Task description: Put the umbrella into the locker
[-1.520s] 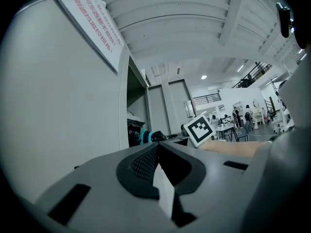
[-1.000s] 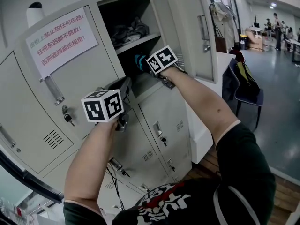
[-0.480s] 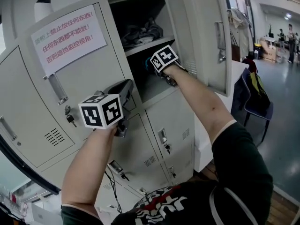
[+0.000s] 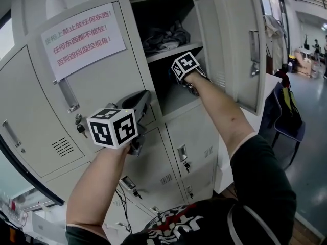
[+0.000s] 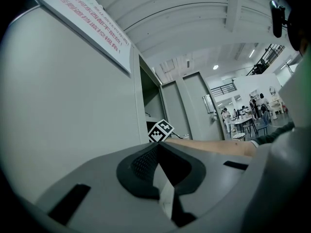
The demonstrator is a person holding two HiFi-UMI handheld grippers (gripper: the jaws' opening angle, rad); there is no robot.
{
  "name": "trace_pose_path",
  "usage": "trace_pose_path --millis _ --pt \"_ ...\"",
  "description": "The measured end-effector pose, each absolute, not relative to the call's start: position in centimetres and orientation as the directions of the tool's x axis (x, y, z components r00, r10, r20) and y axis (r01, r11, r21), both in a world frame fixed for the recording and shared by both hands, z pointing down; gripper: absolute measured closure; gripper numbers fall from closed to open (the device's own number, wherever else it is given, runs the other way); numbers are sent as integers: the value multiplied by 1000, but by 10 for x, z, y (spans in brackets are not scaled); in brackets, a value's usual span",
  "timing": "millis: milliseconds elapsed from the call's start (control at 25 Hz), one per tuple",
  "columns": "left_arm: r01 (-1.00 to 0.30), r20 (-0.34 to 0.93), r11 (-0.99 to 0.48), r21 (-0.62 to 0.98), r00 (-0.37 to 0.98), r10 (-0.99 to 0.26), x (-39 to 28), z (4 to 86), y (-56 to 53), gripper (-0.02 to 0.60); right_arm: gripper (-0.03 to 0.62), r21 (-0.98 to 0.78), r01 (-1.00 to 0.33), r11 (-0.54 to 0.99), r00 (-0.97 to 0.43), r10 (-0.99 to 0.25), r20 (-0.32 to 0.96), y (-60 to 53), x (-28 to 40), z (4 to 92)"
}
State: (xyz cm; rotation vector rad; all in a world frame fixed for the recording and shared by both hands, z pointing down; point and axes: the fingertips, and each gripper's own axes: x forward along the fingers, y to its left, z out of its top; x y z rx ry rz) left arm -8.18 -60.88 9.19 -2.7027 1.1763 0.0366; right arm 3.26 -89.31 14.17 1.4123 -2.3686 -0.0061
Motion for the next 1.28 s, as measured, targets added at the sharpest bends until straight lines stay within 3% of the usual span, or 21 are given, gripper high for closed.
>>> trace_pose_path --millis 640,960,1280 --pt "-719 -98 -674 -172 693 -714 -83 94 -608 574 342 175 -836 520 -429 -819 382 -914 19 168" --pt "-722 -94 -672 -164 689 -718 -88 97 -611 574 263 123 -841 527 -484 -834 266 -907 21 142" --pt "-715 -87 -680 -161 696 -712 -86 102 -610 574 258 121 -845 521 -485 -841 239 -895 22 143"
